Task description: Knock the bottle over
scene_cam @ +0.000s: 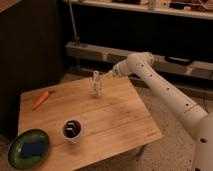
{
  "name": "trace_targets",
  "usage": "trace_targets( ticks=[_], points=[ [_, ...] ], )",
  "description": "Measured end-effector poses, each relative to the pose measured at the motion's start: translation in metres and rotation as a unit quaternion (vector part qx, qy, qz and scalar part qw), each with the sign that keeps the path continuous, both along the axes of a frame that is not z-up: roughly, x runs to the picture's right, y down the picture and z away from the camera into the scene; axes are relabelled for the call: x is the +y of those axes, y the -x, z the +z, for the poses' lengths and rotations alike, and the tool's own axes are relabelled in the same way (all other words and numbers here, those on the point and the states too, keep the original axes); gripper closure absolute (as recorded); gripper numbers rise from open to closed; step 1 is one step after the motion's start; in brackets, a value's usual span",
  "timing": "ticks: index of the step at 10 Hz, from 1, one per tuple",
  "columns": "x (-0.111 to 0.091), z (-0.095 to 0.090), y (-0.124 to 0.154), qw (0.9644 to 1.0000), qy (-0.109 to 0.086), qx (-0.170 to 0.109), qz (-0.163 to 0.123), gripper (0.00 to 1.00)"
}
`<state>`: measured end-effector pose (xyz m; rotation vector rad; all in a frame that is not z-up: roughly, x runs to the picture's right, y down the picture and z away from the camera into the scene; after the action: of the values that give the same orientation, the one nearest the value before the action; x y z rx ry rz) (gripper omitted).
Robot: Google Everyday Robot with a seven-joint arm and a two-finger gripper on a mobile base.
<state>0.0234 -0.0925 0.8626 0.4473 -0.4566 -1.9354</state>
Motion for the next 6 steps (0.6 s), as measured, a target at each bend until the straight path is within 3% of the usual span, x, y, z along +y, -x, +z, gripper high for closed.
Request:
trace_targets(
  ticks=[3,6],
  points=[
    [-0.011,0.011,0.024,0.9980,-0.050,-0.001,-0.039,0.96],
    [-0.026,0.012,0.026,0.9921,-0.102,0.019,-0.069,0.96]
  ],
)
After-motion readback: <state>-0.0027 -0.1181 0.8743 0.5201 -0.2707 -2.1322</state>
